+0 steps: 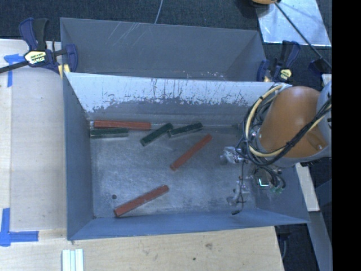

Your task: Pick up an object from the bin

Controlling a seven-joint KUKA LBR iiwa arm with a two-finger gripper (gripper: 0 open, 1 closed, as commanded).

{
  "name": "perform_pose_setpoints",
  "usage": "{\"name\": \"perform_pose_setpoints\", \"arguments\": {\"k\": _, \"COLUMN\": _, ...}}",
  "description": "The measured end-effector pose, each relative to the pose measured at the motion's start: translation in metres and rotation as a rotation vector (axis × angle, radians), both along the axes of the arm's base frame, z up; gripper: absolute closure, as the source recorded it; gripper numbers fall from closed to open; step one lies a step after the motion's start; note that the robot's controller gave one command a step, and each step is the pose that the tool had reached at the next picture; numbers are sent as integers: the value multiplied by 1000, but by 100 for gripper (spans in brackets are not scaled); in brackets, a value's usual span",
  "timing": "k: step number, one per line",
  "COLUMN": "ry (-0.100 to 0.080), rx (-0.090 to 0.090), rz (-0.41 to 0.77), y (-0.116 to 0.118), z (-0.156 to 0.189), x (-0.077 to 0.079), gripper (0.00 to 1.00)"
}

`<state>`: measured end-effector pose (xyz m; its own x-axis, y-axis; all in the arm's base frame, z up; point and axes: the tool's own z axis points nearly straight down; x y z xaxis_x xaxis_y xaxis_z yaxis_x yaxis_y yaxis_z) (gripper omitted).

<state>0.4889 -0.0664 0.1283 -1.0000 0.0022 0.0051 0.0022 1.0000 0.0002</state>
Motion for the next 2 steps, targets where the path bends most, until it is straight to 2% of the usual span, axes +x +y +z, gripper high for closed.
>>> {"name": "perform_pose_setpoints", "arguments": {"k": 1, "ry": -8, "rx": -1, "rz": 2, "y": 0, "z": 4, "x": 2, "gripper": 0}}
{"name": "perform_pose_setpoints", "arguments": {"k": 2, "ry": -5, "rx": 2, "rz": 118, "y": 56, "z": -41, "x": 71, "gripper": 0}}
